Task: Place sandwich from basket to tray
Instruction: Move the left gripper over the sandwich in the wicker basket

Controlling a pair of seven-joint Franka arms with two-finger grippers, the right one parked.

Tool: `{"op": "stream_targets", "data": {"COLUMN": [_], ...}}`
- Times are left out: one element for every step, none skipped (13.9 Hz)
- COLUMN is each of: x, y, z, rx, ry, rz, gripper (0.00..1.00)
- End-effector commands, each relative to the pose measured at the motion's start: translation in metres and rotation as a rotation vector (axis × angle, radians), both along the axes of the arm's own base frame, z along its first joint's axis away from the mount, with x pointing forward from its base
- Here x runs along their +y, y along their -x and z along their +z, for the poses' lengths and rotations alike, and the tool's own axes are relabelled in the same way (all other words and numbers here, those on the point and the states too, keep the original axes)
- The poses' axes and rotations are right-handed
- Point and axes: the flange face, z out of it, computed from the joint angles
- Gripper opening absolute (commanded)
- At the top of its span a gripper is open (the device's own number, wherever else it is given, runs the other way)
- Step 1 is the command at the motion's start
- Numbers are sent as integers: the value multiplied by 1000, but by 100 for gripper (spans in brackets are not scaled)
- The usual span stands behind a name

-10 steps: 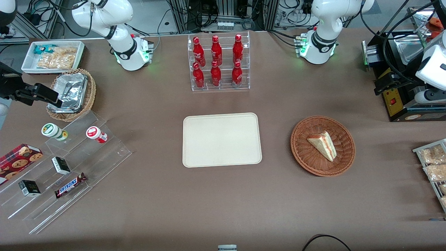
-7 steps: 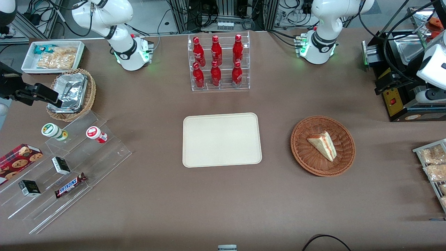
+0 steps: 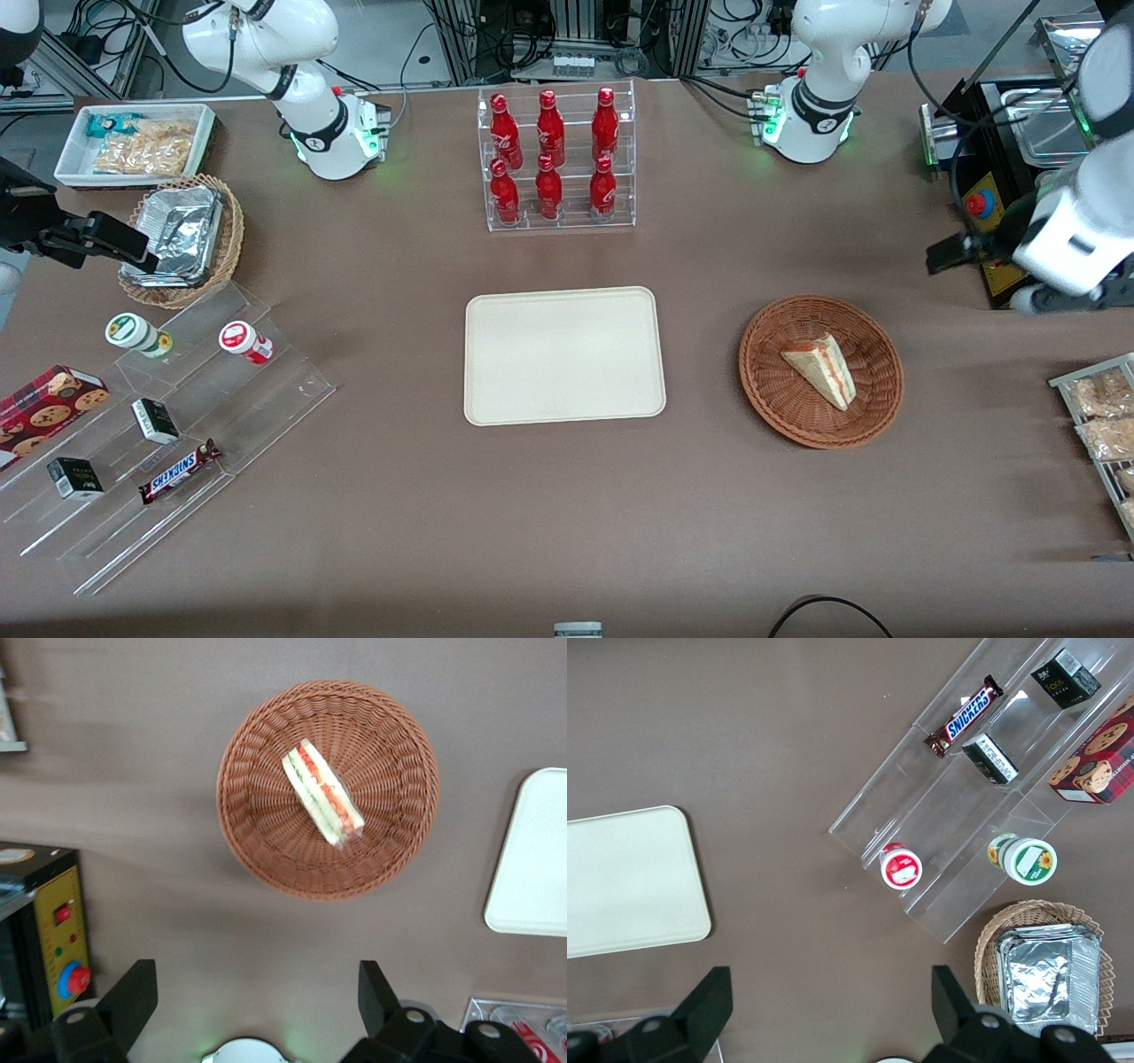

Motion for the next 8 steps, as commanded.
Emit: {"op": "stream_targets", "data": {"x": [-17,-19,-27,-37,-40,-44,-45,-45], "y": [-1,-3,-3,-2,2,8,13,16], "z": [-42,-63,-88,-105,-122,-134,-145,-154], "rx": [-15,-48,-72,-91,-94,-105,-122,-139], "ry": [-17,-20,-18,-16,-21,-26,-29,-31], "rz": [61,103,119,137,185,217,264,323], "gripper": [100,100,100,100,100,100,100,100]}}
